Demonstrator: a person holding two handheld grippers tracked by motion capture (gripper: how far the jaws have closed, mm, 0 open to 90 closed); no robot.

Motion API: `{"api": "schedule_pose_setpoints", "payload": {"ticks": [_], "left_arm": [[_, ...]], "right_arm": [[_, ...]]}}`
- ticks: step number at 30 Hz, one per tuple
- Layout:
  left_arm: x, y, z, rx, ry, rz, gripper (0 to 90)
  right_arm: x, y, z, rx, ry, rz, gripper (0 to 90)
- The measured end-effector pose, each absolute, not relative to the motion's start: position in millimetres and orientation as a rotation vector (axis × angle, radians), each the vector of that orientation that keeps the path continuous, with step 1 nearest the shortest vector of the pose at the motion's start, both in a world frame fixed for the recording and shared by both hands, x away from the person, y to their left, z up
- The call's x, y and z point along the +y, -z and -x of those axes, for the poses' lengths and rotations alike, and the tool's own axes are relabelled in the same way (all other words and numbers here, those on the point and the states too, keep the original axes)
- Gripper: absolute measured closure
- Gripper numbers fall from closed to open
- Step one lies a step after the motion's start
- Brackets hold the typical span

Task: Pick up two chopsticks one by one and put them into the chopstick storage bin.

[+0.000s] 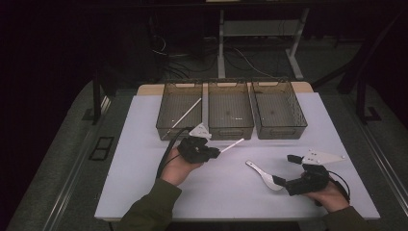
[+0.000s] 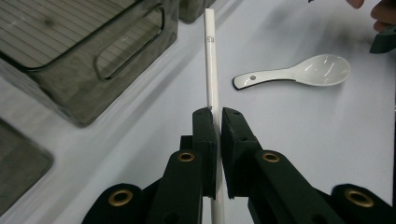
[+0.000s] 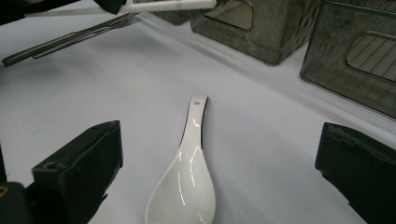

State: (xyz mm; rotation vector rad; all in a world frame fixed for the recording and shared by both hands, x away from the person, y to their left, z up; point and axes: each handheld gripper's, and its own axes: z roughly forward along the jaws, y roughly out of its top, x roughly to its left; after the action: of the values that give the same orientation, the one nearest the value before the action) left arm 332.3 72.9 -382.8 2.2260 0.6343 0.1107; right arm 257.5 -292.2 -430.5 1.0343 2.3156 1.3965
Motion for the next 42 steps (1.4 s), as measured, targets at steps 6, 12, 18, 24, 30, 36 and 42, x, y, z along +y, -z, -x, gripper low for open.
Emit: {"api": "schedule_pose_setpoints", "payload": {"ticks": [6, 12, 18, 24, 30, 36, 42], "left_arm": [[85.6, 373.0, -337.6, 0.649, -0.111, -2.215, 83.8], [97.2, 362.8, -347.4, 0.659, -0.122, -2.193, 83.8], [108.2, 350.9, -360.1, 0.680, -0.157, -2.172, 83.8], [118.5, 334.9, -376.4, 0.706, -0.211, -2.150, 83.8], [125.7, 321.9, -396.1, 0.726, -0.269, -2.134, 83.8], [132.6, 317.2, -423.8, 0.752, -0.306, -2.113, 83.8], [134.4, 317.0, -447.2, 0.775, -0.337, -2.083, 83.8]], "right_arm": [[-292.1, 430.6, -257.8, 2.315, -1.399, -1.038, 0.9], [-292.3, 430.6, -258.0, 2.315, -1.400, -1.043, 0.9], [-292.6, 430.8, -258.4, 2.314, -1.401, -1.045, 0.9], [-292.6, 430.9, -258.4, 2.314, -1.398, -1.045, 0.9], [-292.9, 430.9, -258.6, 2.311, -1.398, -1.054, 0.9], [-293.4, 430.7, -258.5, 2.308, -1.401, -1.057, 0.9], [-293.9, 430.8, -258.9, 2.307, -1.403, -1.060, 0.9]]}}
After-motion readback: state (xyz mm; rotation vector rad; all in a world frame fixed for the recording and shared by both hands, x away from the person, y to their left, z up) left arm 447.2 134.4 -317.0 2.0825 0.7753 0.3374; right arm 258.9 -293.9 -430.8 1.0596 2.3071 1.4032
